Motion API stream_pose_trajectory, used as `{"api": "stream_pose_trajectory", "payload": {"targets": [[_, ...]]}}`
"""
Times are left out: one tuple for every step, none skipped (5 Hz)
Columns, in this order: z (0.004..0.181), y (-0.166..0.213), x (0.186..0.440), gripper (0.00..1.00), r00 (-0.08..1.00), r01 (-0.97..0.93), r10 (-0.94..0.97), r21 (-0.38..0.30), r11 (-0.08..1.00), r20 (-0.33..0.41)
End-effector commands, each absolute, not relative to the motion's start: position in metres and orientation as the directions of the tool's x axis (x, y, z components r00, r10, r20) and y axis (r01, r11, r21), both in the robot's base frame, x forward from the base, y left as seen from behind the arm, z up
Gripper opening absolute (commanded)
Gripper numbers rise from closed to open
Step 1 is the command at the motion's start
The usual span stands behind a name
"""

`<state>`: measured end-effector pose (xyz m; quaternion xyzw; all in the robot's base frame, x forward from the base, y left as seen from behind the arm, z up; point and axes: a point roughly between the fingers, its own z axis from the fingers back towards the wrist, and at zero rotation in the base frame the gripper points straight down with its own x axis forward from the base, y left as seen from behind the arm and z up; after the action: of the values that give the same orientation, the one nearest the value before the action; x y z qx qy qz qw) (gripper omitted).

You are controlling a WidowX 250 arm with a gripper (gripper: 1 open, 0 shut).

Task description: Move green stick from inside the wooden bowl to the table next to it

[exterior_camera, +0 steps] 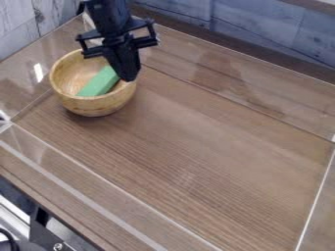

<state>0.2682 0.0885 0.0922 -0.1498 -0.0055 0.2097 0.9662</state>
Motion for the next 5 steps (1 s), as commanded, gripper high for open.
{"api": "stream_pose_trajectory", "payload": {"targets": [[0.109, 0.087, 0.276, 0.00, 0.906, -0.403, 0.424, -0.291, 0.868, 0.010], [0.110, 0.084, 0.281, 0.00, 0.898, -0.418, 0.440, -0.291, 0.861, 0.011], [0.111, 0.082, 0.285, 0.00, 0.891, -0.431, 0.454, -0.290, 0.854, 0.012], [0.109, 0.086, 0.279, 0.00, 0.900, -0.414, 0.437, -0.289, 0.863, 0.014], [0.107, 0.092, 0.273, 0.00, 0.907, -0.399, 0.421, -0.287, 0.871, 0.017]]}}
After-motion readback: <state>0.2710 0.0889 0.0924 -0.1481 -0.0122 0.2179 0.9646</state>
